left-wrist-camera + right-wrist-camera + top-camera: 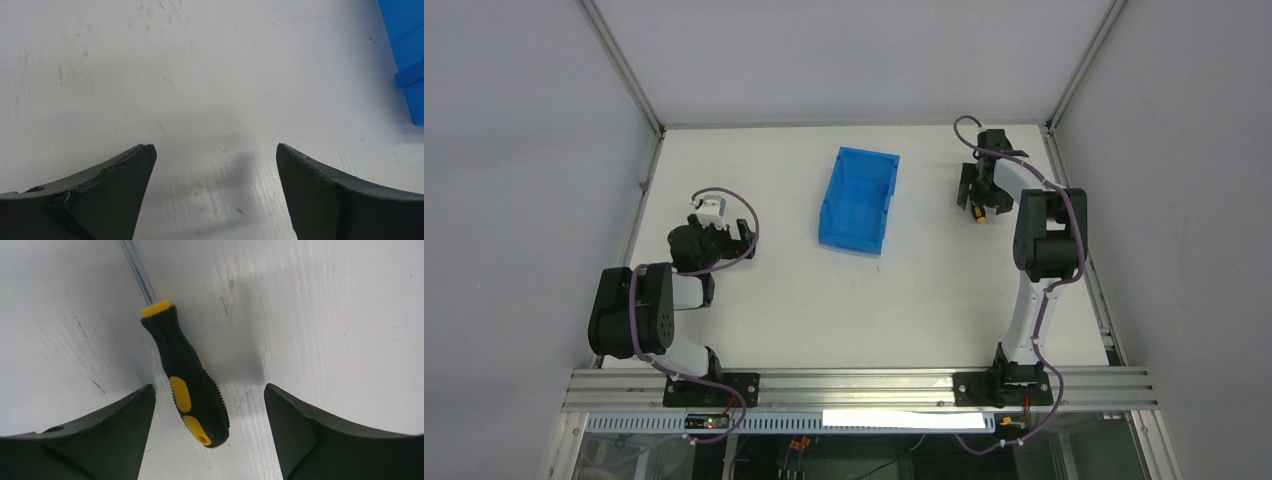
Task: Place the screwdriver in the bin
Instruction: Pick up the screwdriver from the center of the board.
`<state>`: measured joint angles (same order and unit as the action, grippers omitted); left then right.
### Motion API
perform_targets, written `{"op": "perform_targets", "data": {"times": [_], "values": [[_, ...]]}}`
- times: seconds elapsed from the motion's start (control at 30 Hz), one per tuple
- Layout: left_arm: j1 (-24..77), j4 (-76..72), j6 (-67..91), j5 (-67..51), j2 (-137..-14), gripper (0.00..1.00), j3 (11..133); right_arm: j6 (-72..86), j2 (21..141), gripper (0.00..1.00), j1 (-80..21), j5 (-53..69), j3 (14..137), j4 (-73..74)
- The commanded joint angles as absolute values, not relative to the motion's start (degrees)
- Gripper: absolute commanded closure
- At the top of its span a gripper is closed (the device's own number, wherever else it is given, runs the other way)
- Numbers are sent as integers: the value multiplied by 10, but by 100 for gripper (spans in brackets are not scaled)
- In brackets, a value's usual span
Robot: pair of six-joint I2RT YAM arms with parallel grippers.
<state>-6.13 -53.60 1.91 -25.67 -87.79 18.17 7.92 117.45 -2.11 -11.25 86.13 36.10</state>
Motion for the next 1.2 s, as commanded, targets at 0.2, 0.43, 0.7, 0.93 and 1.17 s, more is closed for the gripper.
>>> {"op": "perform_targets", "data": {"times": [0.2,0.43,0.7,0.93,1.17], "values": [[-68,-562,13,-266,-875,1,181,67,1198,58,-20,-102,890,349],[-68,-562,13,-265,-875,1,181,70,1153,87,-21,-89,897,361],[-68,-562,13,-265,-875,1,180,80,1072,98,-23,-87,897,379],[-68,-562,13,-265,-875,1,181,78,1006,100,-25,-87,909,405],[-68,-562,13,-265,-875,1,181,74,952,100,-28,-88,941,437]]}}
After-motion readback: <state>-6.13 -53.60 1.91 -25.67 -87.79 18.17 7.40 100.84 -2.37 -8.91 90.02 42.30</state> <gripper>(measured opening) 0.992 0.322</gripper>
